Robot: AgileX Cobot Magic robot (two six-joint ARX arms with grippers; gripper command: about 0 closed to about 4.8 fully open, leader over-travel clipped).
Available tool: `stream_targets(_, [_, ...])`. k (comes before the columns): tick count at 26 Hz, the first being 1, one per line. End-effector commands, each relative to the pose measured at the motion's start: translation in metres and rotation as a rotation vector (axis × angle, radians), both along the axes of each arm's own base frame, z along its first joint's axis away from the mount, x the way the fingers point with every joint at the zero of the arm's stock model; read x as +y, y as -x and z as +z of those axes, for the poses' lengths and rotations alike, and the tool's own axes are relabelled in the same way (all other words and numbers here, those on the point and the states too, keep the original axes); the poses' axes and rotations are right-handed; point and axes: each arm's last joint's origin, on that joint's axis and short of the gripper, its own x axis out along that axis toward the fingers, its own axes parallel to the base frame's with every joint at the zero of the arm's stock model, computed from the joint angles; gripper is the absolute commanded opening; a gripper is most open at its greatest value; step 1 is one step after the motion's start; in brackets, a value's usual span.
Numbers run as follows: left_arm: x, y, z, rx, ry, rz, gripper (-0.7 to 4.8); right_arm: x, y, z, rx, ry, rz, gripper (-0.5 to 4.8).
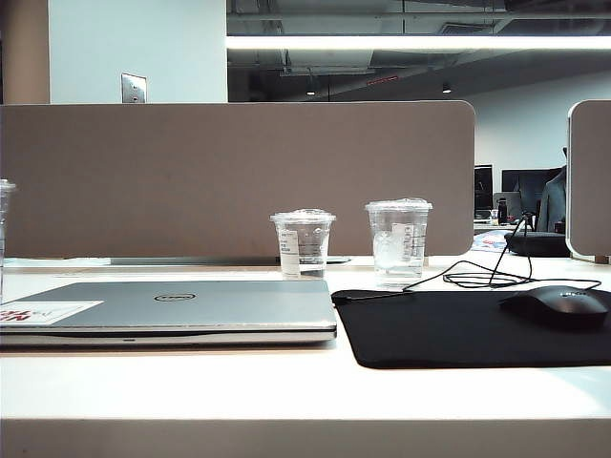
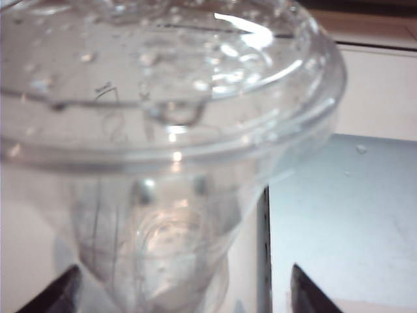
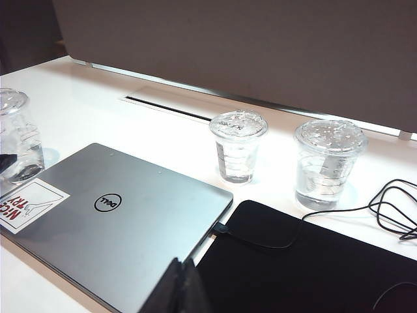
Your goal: Pick up the coffee cup on the left and place it on the left side of the laptop.
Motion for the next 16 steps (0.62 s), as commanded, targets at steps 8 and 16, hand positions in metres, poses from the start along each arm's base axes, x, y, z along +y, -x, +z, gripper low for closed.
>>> stream_targets(8, [-0.002, 0.027, 0.022, 0.121, -0.037, -0.014, 3.93, 0.002, 0.002, 0.003, -0.006, -0.012, 0.101, -0.03])
stream_targets(16, [-0.004, 0.061, 0.047, 0.115, -0.037, -0.015, 1.95, 0.002, 0.002, 0.003, -0.007, -0.013, 0.102, -0.02])
